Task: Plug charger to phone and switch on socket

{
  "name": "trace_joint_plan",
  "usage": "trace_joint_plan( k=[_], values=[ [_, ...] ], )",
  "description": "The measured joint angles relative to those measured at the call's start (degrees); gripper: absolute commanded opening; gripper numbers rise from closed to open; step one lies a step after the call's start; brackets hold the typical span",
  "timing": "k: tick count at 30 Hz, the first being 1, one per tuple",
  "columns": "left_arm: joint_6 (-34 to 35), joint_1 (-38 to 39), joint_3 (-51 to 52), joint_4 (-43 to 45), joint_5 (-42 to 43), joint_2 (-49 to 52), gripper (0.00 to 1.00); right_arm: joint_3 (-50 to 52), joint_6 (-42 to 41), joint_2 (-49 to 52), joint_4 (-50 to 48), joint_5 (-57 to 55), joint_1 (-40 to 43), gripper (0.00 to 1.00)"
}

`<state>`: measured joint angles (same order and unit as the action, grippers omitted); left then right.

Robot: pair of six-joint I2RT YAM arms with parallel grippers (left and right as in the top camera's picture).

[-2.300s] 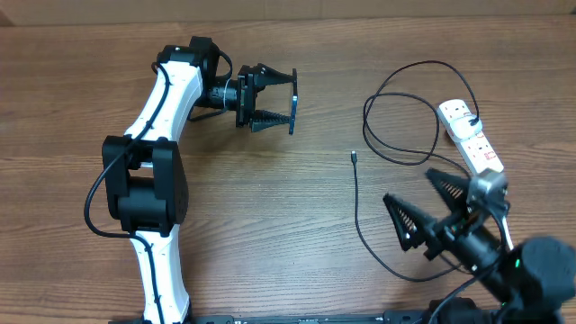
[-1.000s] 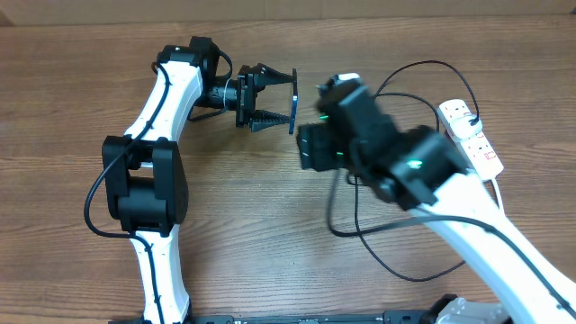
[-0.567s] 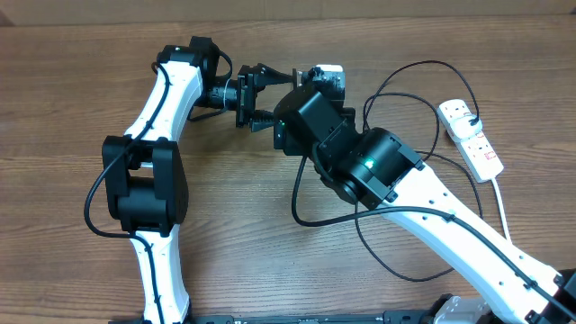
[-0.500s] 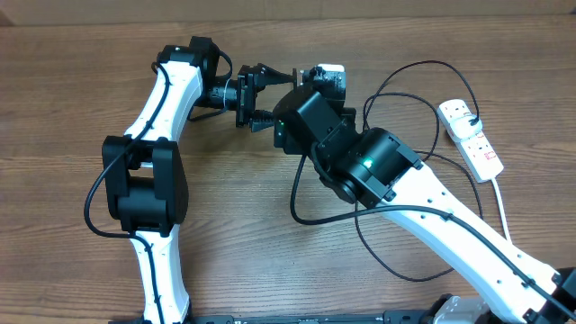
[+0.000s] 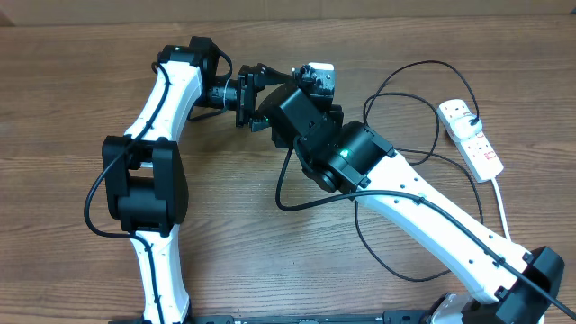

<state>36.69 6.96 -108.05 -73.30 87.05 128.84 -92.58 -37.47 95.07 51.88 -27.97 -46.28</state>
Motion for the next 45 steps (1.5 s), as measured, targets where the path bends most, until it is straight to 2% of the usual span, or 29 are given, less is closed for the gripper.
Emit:
trace_joint_plan(
  k=[10, 12, 17, 23, 36, 45],
  values=[
    [0.7, 0.0, 0.0, -0.3, 0.0, 0.0, 0.69, 0.0, 0.2, 0.8, -0.5, -0.6, 0.0, 0.55],
    [0.7, 0.0, 0.0, -0.3, 0.0, 0.0, 0.69, 0.0, 1.0, 1.7, -1.0, -0.6, 0.0, 0.50],
    [0.7, 0.0, 0.0, -0.3, 0.0, 0.0, 0.69, 0.0, 1.9, 2.8, -2.3, -0.6, 0.0, 0.44],
    [0.7, 0.0, 0.0, -0.3, 0.0, 0.0, 0.69, 0.0, 2.8, 2.8, -2.9, -0.6, 0.0, 0.42],
    [0.7, 0.0, 0.0, -0.3, 0.0, 0.0, 0.69, 0.0, 3.3, 2.8, -3.2, -0.8, 0.0, 0.23],
    [0.7, 0.0, 0.0, -0.3, 0.0, 0.0, 0.69, 0.0, 3.2, 2.8, -3.4, -0.5, 0.0, 0.20]
  ],
)
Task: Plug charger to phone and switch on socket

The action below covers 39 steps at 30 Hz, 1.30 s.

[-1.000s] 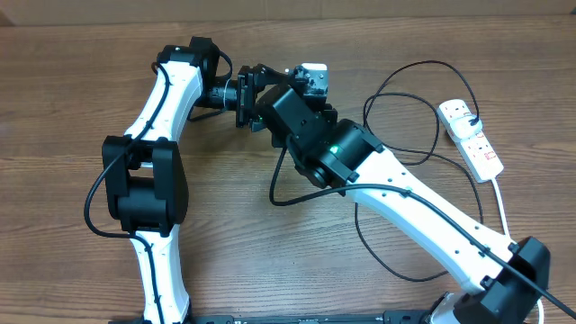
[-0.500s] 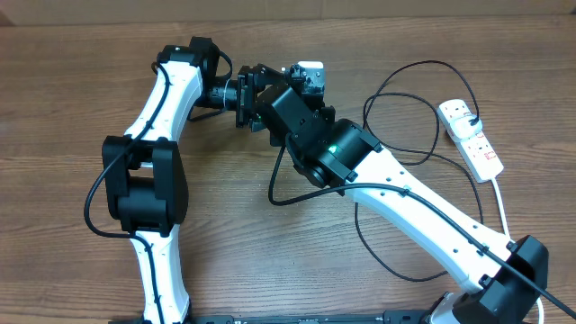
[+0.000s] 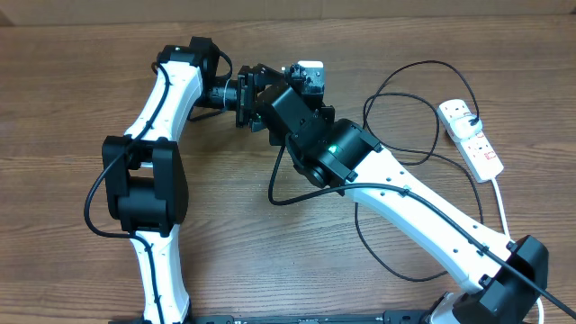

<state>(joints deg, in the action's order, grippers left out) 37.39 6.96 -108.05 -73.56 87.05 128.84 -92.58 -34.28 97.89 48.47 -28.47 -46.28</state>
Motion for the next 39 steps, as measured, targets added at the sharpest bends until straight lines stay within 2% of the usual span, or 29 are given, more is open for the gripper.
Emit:
trace_joint_plan(
  k=[25, 31, 34, 39],
  values=[
    [0.0, 0.0, 0.0, 0.0, 0.0, 0.0, 0.70, 0.0, 0.0, 0.0, 0.0, 0.6, 0.0, 0.11],
    [0.0, -0.3, 0.0, 0.0, 0.2, 0.0, 0.73, 0.0, -0.2, 0.0, 0.0, 0.3, 0.1, 0.08],
    [0.0, -0.3, 0.0, 0.0, 0.5, 0.0, 0.77, 0.0, -0.2, 0.0, -0.1, 0.3, 0.1, 0.05],
    [0.2, -0.4, -0.1, 0.1, 1.0, 0.0, 0.95, 0.0, -0.5, 0.0, 0.2, 0.3, 0.0, 0.04]
  ],
)
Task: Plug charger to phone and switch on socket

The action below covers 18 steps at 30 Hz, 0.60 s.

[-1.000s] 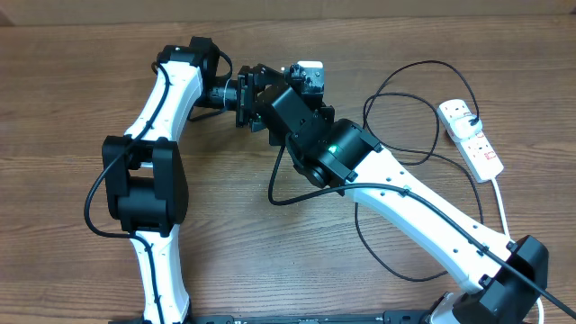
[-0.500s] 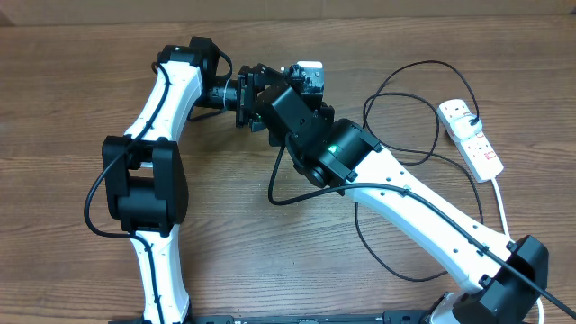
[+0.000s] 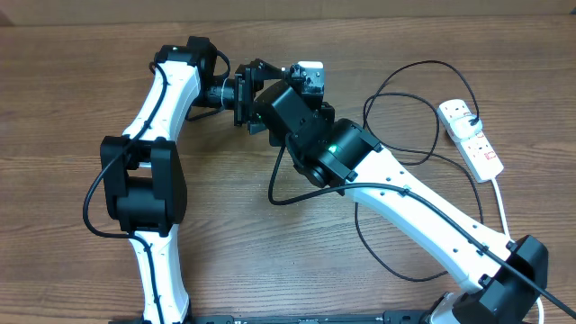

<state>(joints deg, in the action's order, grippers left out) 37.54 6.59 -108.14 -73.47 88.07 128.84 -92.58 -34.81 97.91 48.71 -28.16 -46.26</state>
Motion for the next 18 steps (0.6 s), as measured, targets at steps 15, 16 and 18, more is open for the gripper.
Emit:
trace_joint_plan(
  k=[15, 16, 18],
  values=[
    [0.1, 0.0, -0.2, 3.3, -0.2, 0.0, 1.00, -1.9, -19.2, 0.1, 0.2, -3.0, 0.6, 0.04],
    [0.1, 0.0, -0.2, 3.3, -0.3, 0.0, 1.00, -2.2, -21.4, 0.1, 0.2, -3.2, 0.7, 0.04],
    [0.1, 0.0, -0.2, 3.3, -0.3, 0.0, 0.92, -2.4, -28.3, 0.0, 0.1, -3.4, 0.8, 0.04]
  ],
)
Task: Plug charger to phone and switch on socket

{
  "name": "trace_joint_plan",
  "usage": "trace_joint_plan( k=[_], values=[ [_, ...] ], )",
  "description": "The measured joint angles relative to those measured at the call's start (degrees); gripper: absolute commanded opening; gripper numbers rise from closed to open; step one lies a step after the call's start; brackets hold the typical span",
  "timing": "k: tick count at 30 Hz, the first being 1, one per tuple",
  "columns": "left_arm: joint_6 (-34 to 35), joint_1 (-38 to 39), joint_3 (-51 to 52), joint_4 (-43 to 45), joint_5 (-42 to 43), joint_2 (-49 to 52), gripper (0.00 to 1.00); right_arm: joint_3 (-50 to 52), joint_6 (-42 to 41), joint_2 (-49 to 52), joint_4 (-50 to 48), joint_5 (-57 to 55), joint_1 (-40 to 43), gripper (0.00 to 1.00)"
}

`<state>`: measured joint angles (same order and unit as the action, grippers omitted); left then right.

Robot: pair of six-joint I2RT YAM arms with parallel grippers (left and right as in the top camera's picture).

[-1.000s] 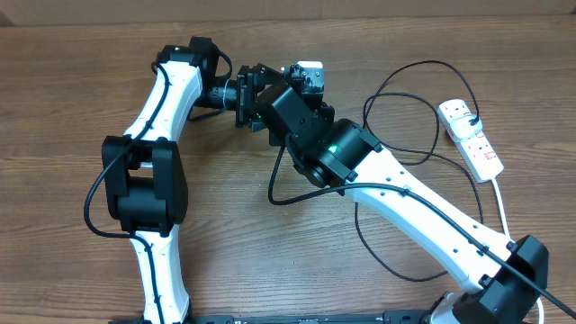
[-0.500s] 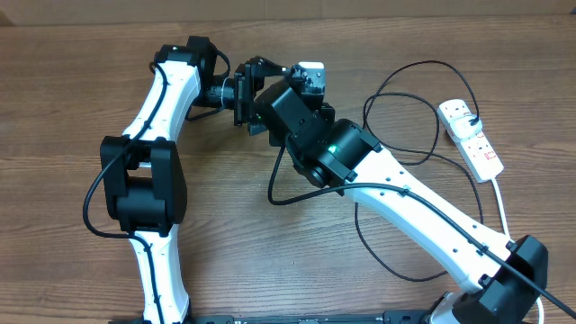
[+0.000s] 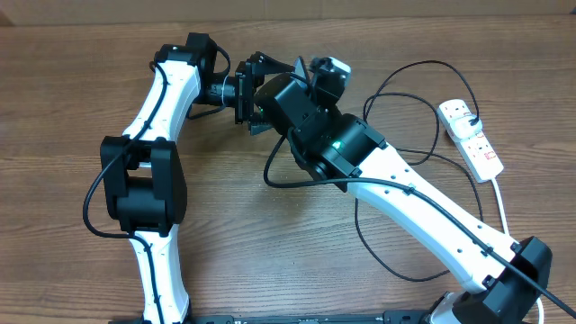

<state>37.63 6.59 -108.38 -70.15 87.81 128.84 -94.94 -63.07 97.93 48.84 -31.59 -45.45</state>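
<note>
Both arms meet at the back middle of the table. My left gripper (image 3: 263, 90) points right from its wrist, and my right gripper (image 3: 310, 79) reaches in from the right, close against it. The right wrist's black housing covers the fingers of both, so their state does not show. The phone is hidden under the two grippers. A black charger cable (image 3: 396, 90) loops across the table from under the right arm. The white power strip (image 3: 475, 137) lies at the right with a plug (image 3: 469, 121) in it.
Loose loops of the black cable (image 3: 373, 243) lie under and in front of the right arm. The strip's white lead (image 3: 500, 211) runs toward the front right. The table's back edge is just behind the grippers.
The right wrist has shifted to the right, its white-topped end now further right. The cable loop below it has moved slightly. The left arm is almost unchanged.
At first both grippers were together at the back middle. Then the right wrist stood a little further left, closer to the left gripper, and stayed there. Now it is back toward the right. The power strip has not moved.
</note>
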Motion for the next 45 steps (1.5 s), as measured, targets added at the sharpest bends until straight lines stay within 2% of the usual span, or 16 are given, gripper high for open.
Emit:
trace_joint_plan(
  k=[4, 8, 11, 19, 25, 39, 45],
  values=[
    [1.6, 0.0, 0.0, 0.0, 0.2, 0.0, 0.70, 0.0, -13.5, 0.0, 0.2, 0.0, 0.0, 0.04],
    [3.2, 0.0, -0.1, 0.1, 0.7, 0.0, 0.59, 0.0, -23.6, 0.0, 0.1, 0.0, 0.0, 0.04],
    [4.6, 0.0, -0.1, 0.1, 0.8, 0.0, 0.56, 0.0, -29.5, 0.0, 0.1, 0.0, 0.0, 0.04],
    [7.4, 0.0, -0.1, 0.1, 1.0, 0.0, 0.32, 0.0, -38.8, 0.0, 0.1, 1.0, 0.0, 0.04],
    [9.1, 0.0, -0.1, 0.1, 1.2, 0.0, 0.13, 0.0, -42.7, 0.0, 0.4, 3.5, 0.0, 0.04],
    [9.6, 0.0, -0.1, 0.2, 1.2, 0.0, 0.11, 0.0, -45.2, 0.0, 0.3, 4.2, 0.1, 0.04],
    [9.6, -0.4, -0.1, 0.4, 1.4, 0.0, 0.04, 0.0, -45.8, 0.0, -0.6, 5.6, 0.5, 0.05]
  ],
)
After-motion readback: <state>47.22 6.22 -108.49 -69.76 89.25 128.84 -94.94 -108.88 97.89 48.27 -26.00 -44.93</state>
